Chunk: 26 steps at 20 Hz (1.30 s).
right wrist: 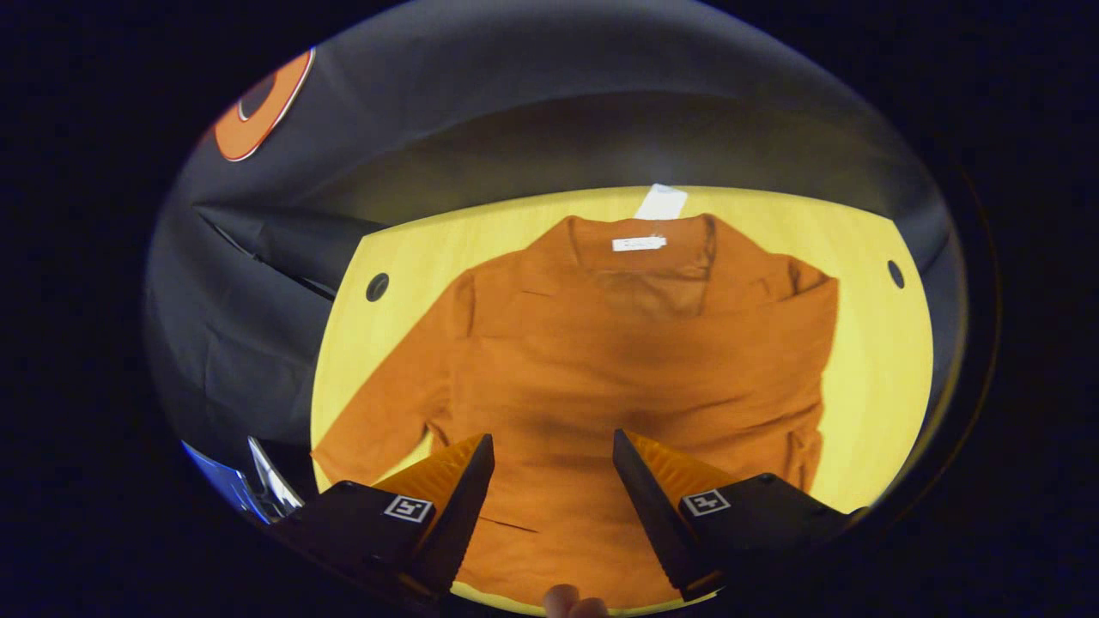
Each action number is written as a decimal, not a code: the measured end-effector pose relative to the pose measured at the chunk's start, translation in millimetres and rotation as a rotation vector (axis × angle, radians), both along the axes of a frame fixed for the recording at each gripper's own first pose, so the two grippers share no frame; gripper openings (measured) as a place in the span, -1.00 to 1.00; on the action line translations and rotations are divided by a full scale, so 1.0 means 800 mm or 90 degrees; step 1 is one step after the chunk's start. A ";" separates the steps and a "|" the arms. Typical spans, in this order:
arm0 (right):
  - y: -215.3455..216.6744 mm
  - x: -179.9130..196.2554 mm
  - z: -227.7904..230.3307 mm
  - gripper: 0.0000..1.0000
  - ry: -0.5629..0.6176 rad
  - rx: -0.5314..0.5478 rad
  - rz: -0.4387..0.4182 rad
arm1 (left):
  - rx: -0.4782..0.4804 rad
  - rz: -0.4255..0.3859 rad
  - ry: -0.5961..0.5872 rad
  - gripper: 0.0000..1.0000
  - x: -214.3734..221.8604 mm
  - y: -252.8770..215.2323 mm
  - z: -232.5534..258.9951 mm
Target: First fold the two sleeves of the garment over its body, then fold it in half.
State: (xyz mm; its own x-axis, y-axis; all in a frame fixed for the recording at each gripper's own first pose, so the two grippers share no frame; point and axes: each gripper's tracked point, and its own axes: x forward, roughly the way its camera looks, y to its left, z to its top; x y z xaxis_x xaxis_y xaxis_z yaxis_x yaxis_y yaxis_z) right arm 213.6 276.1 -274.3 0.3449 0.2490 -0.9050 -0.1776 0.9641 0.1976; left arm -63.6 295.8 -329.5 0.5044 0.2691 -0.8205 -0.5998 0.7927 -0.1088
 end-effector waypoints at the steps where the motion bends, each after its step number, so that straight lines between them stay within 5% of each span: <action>1: -0.020 -0.006 0.002 0.80 -0.004 -0.008 -0.004 | -0.010 0.013 0.003 0.94 0.007 0.011 -0.002; 5: -0.095 -0.040 0.011 0.94 -0.003 -0.012 -0.032 | -0.025 0.060 0.013 0.94 0.035 0.057 -0.005; 13: -0.220 -0.140 0.002 0.94 0.012 -0.064 -0.029 | -0.109 0.106 0.086 0.94 0.084 0.106 -0.020; 21: -0.266 -0.227 0.005 0.94 -0.014 -0.062 -0.027 | -0.244 0.158 0.150 0.94 0.120 0.103 -0.044; 26: -0.294 -0.273 -0.007 0.94 -0.002 -0.073 -0.032 | -0.244 0.144 0.184 0.84 0.117 0.103 -0.051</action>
